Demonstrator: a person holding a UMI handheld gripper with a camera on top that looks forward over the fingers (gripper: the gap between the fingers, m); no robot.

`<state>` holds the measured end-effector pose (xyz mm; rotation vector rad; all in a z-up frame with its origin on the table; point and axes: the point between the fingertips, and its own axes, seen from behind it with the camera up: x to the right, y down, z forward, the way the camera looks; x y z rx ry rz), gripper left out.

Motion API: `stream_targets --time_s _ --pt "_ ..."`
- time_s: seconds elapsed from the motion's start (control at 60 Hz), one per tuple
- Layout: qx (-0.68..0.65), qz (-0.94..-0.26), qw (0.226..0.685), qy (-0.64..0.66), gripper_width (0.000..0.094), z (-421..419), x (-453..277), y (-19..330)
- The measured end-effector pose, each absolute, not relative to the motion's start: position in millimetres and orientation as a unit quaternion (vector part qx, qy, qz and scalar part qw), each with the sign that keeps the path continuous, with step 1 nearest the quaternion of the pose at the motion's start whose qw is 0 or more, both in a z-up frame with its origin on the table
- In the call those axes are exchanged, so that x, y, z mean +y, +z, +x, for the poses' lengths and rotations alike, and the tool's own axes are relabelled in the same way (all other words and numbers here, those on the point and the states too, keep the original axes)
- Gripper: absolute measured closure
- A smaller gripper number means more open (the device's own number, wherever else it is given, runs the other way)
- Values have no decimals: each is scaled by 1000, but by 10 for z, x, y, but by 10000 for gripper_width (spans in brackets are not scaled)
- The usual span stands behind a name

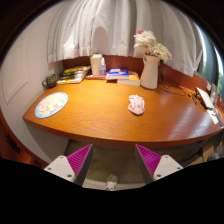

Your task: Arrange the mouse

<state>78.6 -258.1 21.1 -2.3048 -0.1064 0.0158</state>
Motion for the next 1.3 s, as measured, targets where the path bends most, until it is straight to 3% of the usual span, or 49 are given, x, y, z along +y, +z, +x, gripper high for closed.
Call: stream_targets --time_s 0.167,0.5,0.567,0.667,0.9,1.017,1.15,1.3 --pt "-5 -921 389 -16 95 1231 -1922 -48" --pt "33 -921 389 -12 109 1624 -394 -129" --pt "30 -921 387 -10 174 1623 -209 -141" --pt "36 -922 386 -11 382 1624 -70 -142" --pt "53 -925 376 -23 546 1651 -30 -164" --pt "62 -932 358 -20 551 1652 -25 -160" --pt "69 -918 389 -44 545 1607 134 385" --pt "80 -877 472 -46 544 1107 404 1559"
